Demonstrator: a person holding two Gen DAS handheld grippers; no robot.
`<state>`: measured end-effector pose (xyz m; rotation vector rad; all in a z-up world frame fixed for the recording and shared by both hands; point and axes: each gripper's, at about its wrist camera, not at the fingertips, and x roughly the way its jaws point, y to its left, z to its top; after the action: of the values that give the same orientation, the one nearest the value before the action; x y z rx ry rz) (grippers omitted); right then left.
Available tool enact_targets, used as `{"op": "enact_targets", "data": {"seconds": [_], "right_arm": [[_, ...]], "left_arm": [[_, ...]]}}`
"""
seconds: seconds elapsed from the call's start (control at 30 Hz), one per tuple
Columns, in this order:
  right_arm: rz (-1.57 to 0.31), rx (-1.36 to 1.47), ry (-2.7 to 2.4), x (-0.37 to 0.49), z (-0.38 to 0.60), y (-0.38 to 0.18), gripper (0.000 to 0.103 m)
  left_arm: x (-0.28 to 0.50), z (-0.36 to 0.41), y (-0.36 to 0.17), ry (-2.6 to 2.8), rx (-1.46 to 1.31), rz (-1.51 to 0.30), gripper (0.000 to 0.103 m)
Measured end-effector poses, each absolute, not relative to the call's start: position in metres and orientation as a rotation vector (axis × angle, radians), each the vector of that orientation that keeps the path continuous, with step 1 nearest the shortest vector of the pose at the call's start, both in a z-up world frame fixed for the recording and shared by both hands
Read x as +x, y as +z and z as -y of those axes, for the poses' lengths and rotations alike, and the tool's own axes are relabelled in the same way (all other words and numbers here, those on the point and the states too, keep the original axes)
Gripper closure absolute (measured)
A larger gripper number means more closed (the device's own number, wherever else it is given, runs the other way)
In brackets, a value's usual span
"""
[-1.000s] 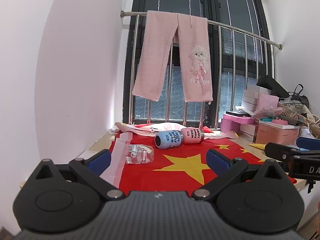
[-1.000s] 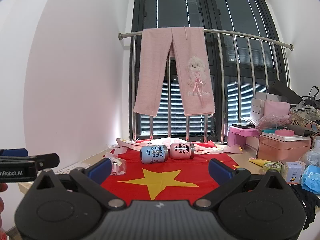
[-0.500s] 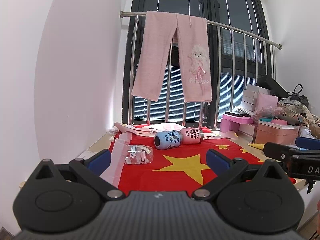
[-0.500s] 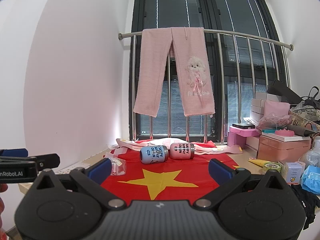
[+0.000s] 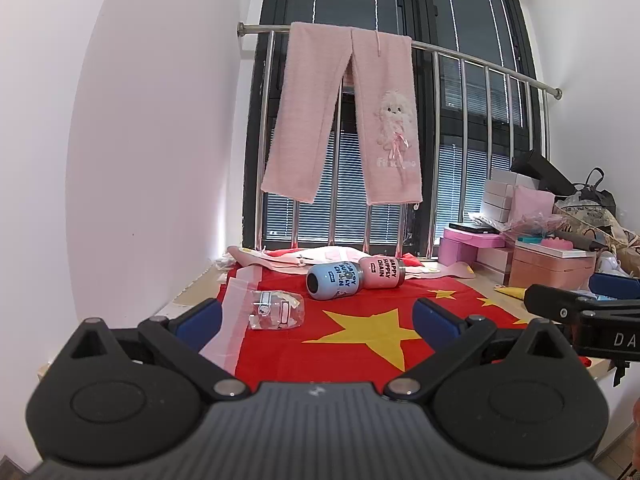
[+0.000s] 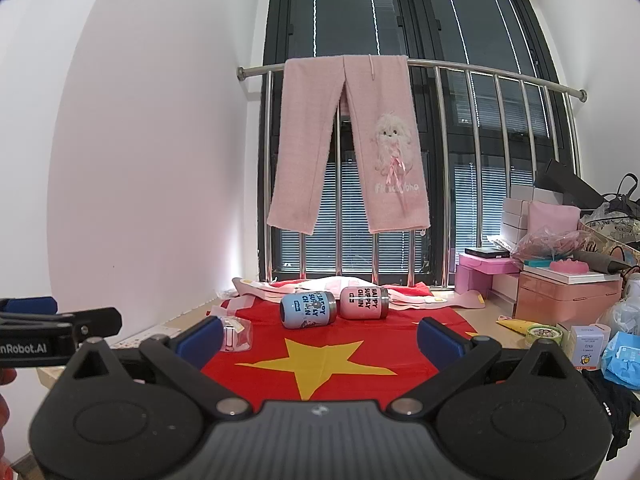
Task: Flip cup upright
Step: 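Move the left tool down toward the clear sticker cup lying on its side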
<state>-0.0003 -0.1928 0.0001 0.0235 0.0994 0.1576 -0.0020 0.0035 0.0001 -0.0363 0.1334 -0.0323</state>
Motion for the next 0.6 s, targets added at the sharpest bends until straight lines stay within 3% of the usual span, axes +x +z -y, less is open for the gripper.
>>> {"op": "enact_targets", "data": {"seconds": [0.6], "right_arm": [[-0.163,0.020,0.183,0.046,0.182,0.001,0.000]], "left_arm": [[0.044,-0.009,0.010,-0.032,-0.010,-0.218,0.000]]}}
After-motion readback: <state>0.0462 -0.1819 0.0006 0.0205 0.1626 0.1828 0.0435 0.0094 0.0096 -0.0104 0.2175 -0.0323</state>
